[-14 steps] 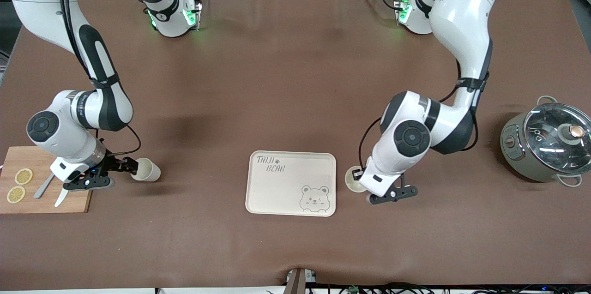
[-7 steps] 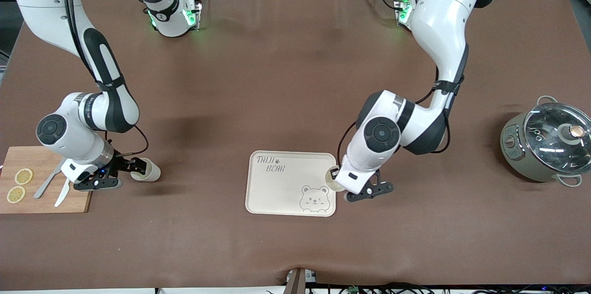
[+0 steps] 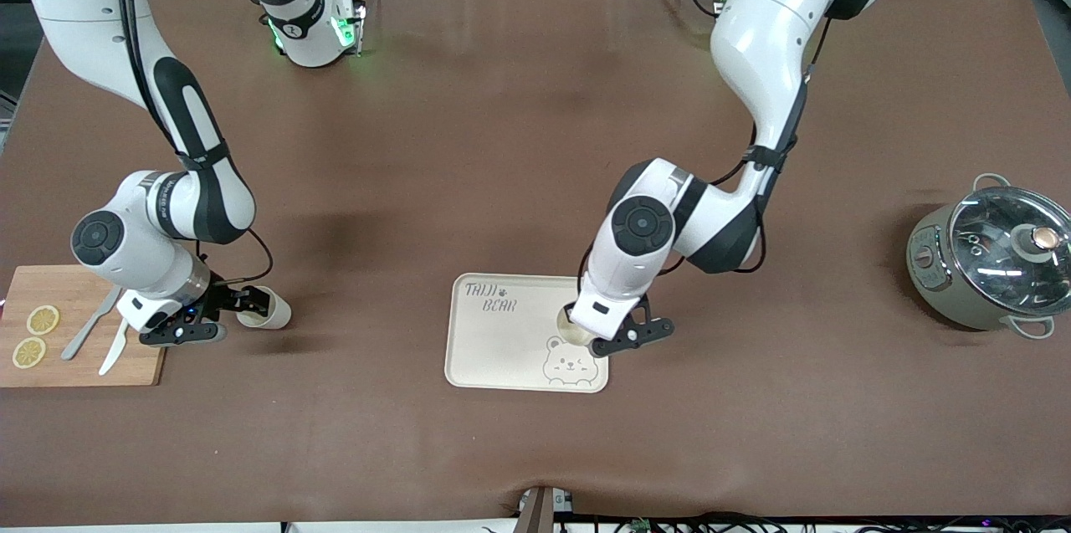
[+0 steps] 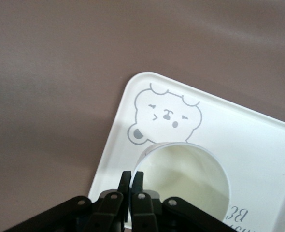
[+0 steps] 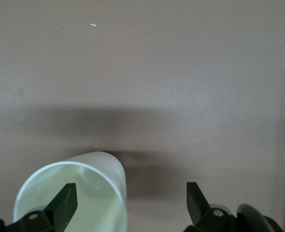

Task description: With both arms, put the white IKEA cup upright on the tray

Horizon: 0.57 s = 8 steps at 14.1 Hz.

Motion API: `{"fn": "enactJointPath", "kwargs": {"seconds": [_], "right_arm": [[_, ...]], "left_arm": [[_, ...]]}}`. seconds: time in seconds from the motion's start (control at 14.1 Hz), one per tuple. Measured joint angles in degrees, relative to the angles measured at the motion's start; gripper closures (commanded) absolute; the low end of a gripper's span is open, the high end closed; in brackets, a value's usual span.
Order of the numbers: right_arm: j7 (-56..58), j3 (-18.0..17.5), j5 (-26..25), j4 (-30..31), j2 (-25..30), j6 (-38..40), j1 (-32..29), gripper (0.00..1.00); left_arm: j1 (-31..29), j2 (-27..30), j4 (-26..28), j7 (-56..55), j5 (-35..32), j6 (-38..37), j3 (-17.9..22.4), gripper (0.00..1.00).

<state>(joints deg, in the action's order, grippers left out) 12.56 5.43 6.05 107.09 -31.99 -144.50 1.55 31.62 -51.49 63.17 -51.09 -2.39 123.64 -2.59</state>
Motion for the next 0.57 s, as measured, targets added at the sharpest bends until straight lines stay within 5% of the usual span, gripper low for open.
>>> {"fn": "enactJointPath", "kwargs": {"seconds": [0.57], "right_arm": [[0.43, -0.09, 0.48, 0.0, -0.54, -0.66, -0.13, 0.0]], "left_arm": [[2.06, -3.28, -0.13, -1.06, 0.0, 5.03, 2.09, 1.0]]}}
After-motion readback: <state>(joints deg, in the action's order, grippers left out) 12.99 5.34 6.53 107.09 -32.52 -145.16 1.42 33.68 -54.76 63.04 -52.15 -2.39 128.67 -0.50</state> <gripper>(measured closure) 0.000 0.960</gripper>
